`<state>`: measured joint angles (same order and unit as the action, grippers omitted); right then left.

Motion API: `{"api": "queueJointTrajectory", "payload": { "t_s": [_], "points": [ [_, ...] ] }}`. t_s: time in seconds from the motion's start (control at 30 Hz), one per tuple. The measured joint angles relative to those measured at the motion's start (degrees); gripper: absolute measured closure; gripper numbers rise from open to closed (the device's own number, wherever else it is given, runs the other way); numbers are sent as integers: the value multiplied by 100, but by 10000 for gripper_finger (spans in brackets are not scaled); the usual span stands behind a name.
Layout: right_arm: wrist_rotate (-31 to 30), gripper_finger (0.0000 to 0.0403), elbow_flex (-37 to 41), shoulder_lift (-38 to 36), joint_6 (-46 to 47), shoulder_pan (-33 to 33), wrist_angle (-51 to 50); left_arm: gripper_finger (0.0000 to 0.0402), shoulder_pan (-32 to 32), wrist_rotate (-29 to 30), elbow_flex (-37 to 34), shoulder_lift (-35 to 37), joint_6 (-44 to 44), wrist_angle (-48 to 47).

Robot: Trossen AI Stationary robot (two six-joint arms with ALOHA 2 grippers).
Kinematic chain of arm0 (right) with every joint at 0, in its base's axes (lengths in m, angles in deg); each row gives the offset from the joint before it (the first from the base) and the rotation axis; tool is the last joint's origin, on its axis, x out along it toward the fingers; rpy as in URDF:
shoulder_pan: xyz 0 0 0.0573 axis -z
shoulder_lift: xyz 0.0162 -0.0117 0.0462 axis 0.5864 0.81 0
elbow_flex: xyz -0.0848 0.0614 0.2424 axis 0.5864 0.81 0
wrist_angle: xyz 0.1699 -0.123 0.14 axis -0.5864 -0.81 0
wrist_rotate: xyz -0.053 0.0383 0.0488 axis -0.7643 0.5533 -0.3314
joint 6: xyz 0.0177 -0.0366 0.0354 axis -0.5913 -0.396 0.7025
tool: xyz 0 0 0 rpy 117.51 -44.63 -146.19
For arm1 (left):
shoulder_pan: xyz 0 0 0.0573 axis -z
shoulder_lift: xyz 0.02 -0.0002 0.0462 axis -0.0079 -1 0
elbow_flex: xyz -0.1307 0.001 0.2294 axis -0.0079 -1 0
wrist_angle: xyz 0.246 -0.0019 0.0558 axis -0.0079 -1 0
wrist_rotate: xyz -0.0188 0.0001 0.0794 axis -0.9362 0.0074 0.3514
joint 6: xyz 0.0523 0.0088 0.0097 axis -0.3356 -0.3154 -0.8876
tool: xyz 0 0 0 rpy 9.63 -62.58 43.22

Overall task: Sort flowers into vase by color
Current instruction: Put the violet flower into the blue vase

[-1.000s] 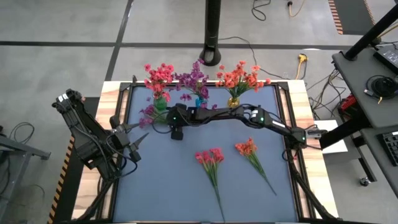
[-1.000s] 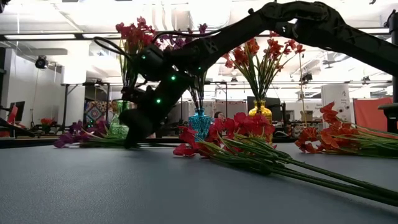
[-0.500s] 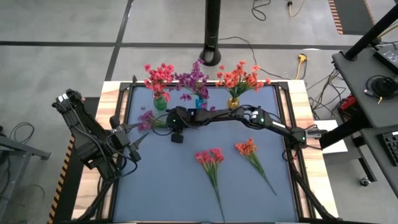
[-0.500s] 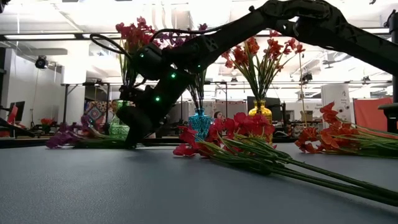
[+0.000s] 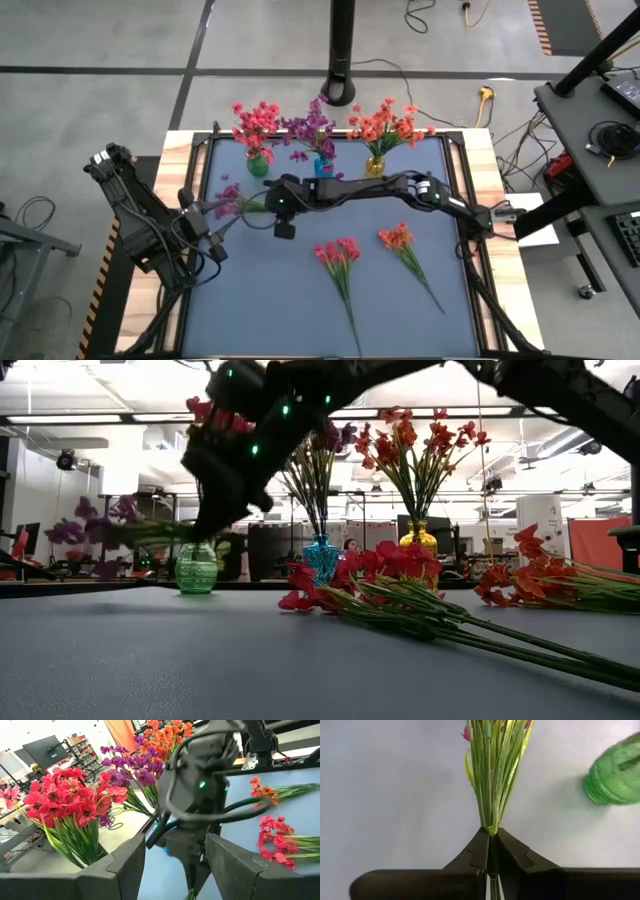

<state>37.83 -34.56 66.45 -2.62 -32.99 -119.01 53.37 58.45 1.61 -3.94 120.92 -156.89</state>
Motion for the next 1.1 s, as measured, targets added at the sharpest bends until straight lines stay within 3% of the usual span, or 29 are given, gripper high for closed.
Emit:
{"api": "queueJointTrajectory", "payload": {
  "t_s": [0.23,0.5,0.63,0.77,1.1],
  "points": [
    [-504,385,0,-693,207,-243,-844,209,6,86,255,-50,-124,226],
    [-535,385,569,-1756,518,-586,-1489,209,15,116,576,-433,-2041,1696],
    [-980,385,1269,-2529,716,-822,-1339,209,28,115,786,-706,-2587,2012],
    [-1448,385,2183,-3324,797,-1129,-696,209,70,111,1015,-1039,-2758,2009],
    [-1559,385,4780,-5152,266,-1622,2629,209,89,-115,1417,-2011,-3433,2129]
  ]
}}
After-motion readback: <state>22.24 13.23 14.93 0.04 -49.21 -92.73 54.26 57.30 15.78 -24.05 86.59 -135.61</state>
